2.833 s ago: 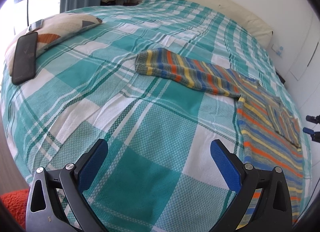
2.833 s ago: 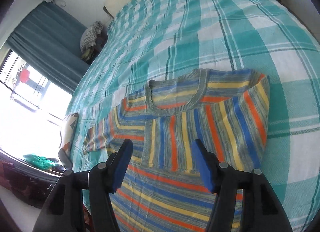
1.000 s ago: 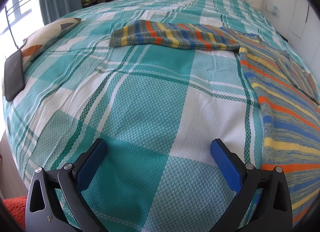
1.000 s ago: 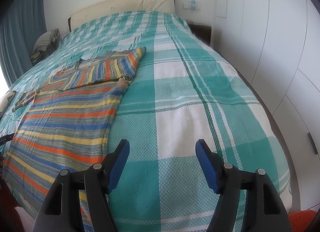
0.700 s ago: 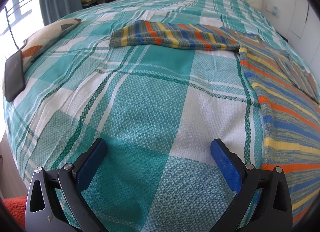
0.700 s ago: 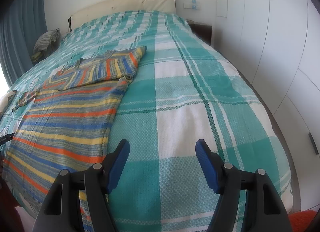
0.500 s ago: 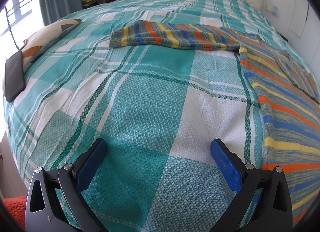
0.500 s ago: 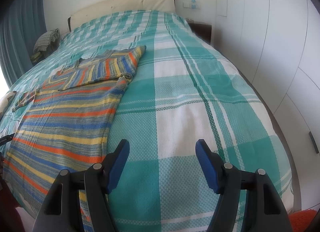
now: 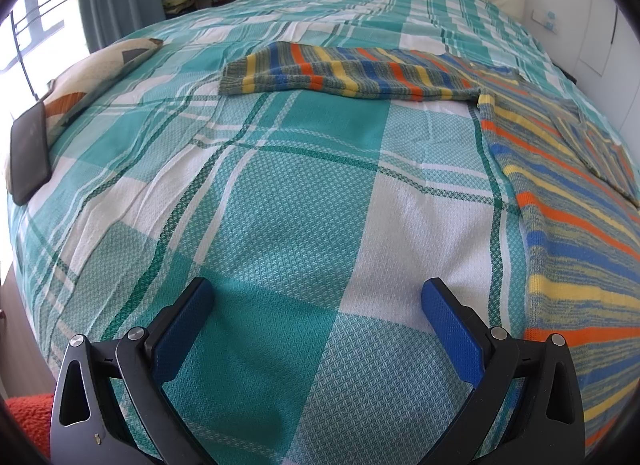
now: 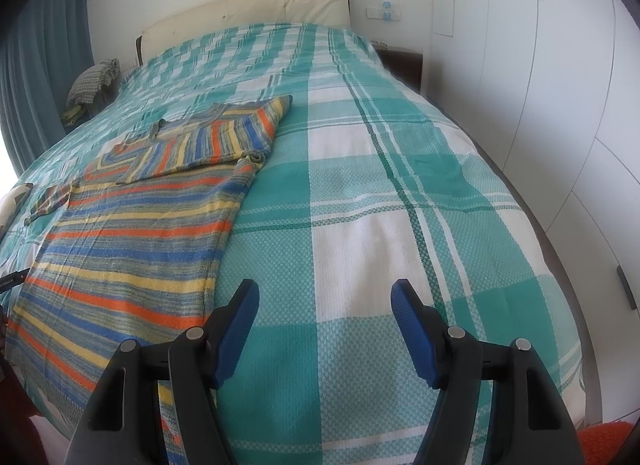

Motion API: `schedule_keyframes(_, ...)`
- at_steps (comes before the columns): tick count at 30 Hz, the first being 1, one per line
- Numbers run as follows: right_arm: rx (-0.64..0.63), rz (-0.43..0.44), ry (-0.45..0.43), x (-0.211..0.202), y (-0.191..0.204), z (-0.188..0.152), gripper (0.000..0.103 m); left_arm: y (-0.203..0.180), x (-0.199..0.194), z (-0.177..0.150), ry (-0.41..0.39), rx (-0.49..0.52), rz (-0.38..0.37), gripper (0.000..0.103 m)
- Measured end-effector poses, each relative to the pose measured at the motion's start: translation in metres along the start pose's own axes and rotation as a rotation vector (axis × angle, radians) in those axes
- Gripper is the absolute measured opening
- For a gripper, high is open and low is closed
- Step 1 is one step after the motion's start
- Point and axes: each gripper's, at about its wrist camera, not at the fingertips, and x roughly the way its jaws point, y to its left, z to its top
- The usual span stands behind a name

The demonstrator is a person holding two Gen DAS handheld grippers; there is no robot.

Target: Fold small clothes

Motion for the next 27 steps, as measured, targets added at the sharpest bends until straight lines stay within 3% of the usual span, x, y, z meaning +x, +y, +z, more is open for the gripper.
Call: schedule_keyframes(27, 0.001, -0.005, -0.001, -0.0012, -0.0021, 0.0015, 0.068, -0.0004, -0.0002, -0.0008, -0.001, 0.001, 0.000, 0.103)
